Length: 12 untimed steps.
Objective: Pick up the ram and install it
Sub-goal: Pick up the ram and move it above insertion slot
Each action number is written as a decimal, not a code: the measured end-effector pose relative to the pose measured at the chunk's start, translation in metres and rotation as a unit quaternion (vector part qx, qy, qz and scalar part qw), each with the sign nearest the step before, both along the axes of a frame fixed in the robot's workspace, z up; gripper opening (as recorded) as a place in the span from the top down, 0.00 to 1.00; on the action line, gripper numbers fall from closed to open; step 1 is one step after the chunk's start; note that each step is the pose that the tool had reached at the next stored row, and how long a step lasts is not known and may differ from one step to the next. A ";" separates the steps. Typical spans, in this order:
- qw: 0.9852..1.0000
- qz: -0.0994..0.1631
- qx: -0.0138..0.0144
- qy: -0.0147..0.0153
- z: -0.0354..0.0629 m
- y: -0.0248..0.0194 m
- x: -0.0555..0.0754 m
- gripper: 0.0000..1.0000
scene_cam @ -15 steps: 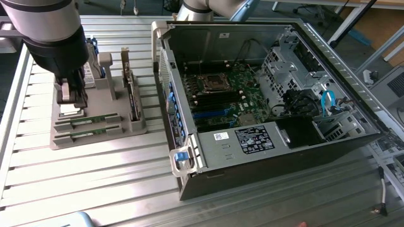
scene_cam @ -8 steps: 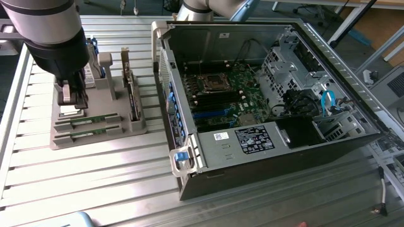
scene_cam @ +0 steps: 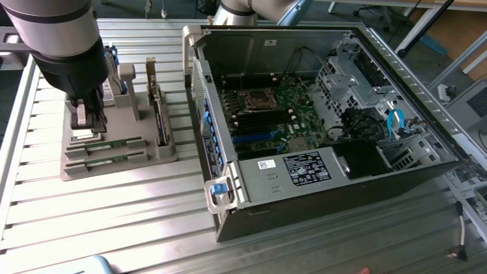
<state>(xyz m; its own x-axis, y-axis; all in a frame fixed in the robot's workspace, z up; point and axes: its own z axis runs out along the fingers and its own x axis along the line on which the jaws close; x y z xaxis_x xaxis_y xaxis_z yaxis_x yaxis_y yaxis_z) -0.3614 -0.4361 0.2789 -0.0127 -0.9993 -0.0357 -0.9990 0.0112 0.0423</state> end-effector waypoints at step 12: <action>1.000 0.000 0.000 0.000 -0.0067 0.0000 0.000 0.76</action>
